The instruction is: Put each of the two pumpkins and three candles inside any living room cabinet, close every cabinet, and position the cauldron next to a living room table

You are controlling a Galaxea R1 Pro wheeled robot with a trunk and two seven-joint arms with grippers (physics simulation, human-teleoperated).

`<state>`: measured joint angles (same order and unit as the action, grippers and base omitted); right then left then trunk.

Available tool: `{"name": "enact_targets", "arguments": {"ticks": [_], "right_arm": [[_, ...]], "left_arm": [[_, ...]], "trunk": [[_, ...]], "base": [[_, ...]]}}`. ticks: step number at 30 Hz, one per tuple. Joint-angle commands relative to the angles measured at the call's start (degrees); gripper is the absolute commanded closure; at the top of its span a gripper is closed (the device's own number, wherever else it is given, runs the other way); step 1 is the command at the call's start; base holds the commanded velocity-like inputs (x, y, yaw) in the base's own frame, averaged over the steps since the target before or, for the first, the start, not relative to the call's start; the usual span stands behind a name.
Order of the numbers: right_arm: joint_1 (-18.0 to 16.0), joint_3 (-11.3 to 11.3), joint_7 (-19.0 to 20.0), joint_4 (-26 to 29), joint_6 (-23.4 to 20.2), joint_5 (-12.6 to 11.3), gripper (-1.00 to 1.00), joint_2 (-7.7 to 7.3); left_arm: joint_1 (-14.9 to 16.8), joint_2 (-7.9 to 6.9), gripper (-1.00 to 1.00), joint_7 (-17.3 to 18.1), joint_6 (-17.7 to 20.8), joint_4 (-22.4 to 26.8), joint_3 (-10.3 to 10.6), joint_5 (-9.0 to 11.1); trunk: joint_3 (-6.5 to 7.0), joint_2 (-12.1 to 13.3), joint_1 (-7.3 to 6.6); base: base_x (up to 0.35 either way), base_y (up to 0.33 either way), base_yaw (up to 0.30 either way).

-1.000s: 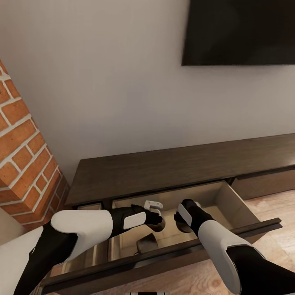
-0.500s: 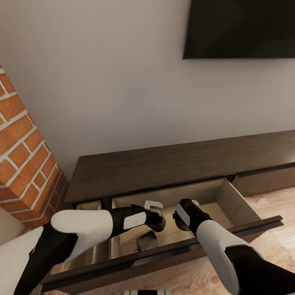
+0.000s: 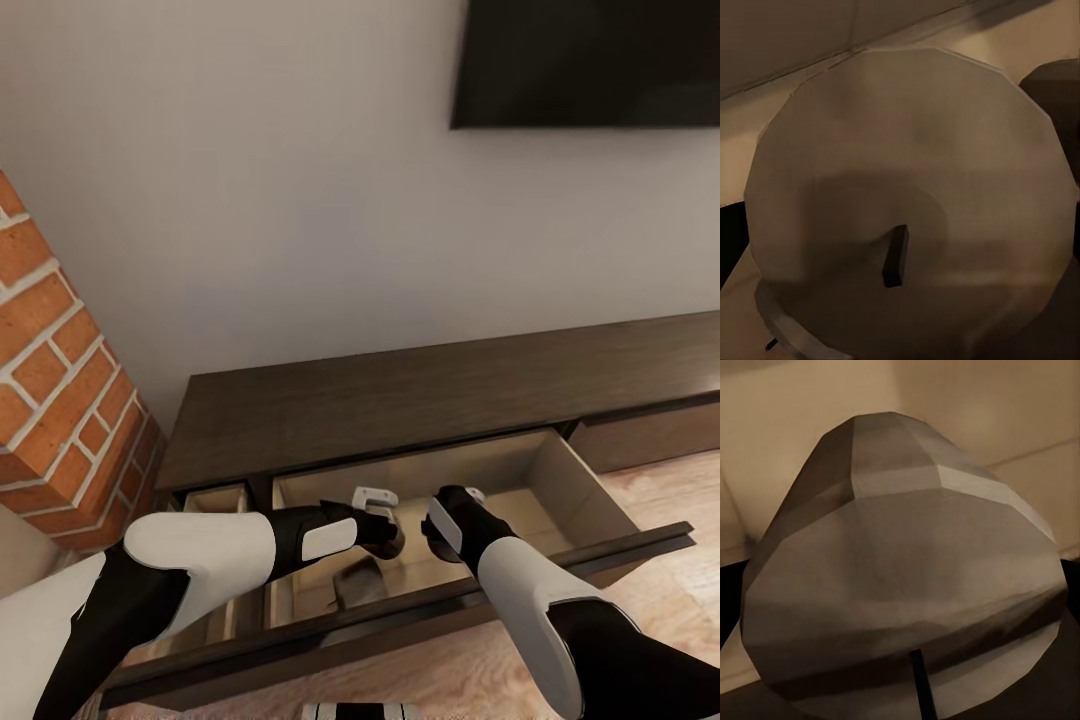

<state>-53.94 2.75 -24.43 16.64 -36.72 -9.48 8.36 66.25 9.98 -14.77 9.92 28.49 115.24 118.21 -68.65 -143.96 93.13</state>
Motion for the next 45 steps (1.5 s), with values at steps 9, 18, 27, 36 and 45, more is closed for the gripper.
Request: {"name": "enact_targets", "arguments": {"ticks": [9, 18, 27, 36, 45], "right_arm": [[-0.02, 0.33, -0.44, 0.07, -0.20, -0.54, 1.00, -0.01], [-0.02, 0.33, -0.44, 0.06, -0.20, -0.54, 1.00, -0.04], [-0.02, 0.33, -0.45, 0.07, -0.20, -0.54, 1.00, -0.01], [-0.02, 0.33, -0.44, 0.06, -0.20, -0.54, -1.00, -0.01], [-0.02, 0.33, -0.44, 0.06, -0.26, -0.54, -1.00, -0.01]], "left_arm": [[0.08, 0.02, 1.00, -0.17, -0.22, 0.21, 0.25, 0.17], [0.10, 0.02, 1.00, -0.17, -0.30, 0.25, 0.24, 0.17], [0.10, 0.02, 1.00, -0.17, -0.33, 0.18, 0.24, 0.17], [0.09, 0.02, 1.00, -0.17, -0.29, 0.04, 0.24, 0.17], [0.10, 0.02, 1.00, -0.17, -0.33, 0.00, 0.24, 0.25]], "trunk": [[-0.94, -0.08, 0.09], [-1.16, -0.10, 0.11], [-1.83, -0.14, 0.19], [-1.83, -0.14, 0.19], [-1.83, -0.14, 0.19]], "base": [[0.000, 0.000, 0.000], [0.000, 0.000, 0.000], [0.000, 0.000, 0.000], [0.000, 0.000, 0.000], [0.000, 0.000, 0.000]]}}
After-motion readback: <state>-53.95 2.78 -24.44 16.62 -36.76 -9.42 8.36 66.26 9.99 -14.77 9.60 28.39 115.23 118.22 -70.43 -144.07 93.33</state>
